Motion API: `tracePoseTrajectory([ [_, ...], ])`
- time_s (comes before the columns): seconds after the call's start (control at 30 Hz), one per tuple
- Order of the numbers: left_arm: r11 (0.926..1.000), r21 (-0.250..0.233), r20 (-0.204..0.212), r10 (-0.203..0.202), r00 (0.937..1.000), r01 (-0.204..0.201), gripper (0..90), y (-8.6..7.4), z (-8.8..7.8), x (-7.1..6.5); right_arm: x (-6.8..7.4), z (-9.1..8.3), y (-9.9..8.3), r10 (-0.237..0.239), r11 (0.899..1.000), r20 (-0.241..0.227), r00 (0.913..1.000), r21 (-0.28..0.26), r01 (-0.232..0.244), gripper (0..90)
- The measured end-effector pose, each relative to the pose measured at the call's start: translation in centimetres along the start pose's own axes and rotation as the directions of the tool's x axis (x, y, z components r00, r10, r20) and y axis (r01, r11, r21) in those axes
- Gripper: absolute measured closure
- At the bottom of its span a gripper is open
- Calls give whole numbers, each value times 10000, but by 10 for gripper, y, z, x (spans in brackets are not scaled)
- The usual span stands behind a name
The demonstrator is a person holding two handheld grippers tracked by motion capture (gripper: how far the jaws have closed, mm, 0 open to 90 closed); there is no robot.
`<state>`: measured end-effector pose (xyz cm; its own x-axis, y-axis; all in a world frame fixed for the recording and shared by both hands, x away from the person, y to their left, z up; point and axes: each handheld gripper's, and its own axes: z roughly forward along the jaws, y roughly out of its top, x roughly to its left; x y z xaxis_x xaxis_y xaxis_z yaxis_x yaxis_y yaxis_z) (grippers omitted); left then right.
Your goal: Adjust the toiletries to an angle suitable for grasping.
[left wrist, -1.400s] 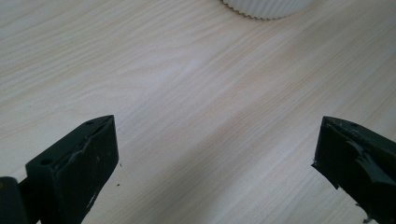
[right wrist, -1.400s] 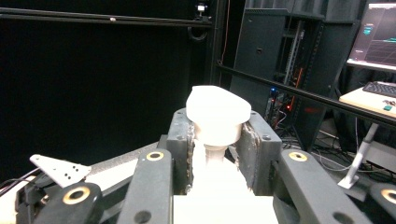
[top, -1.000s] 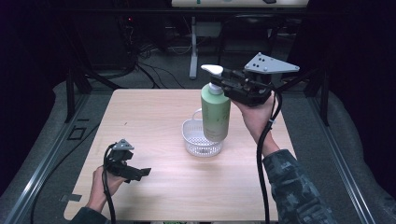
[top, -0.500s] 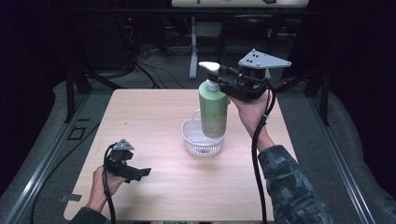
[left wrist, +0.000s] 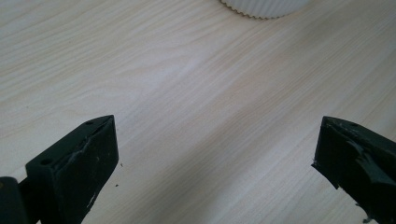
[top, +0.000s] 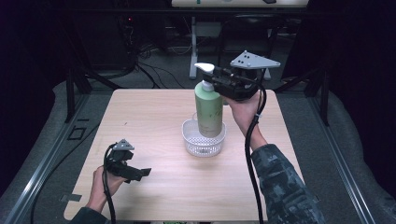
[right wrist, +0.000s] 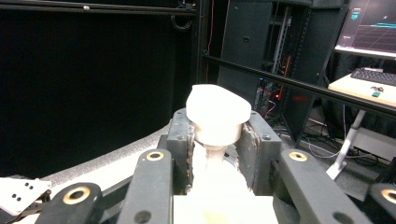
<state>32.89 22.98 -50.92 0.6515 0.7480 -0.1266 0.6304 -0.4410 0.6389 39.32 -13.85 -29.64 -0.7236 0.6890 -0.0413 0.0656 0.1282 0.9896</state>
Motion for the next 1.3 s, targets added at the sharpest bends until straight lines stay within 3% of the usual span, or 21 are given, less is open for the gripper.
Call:
tracePoseTrajectory([
  [1.3, 10000, 14, 91, 63, 9999, -63, 0, 0, 0, -1, 3, 34, -33, 153, 9988, 83, 9998, 455, -157, 677],
])
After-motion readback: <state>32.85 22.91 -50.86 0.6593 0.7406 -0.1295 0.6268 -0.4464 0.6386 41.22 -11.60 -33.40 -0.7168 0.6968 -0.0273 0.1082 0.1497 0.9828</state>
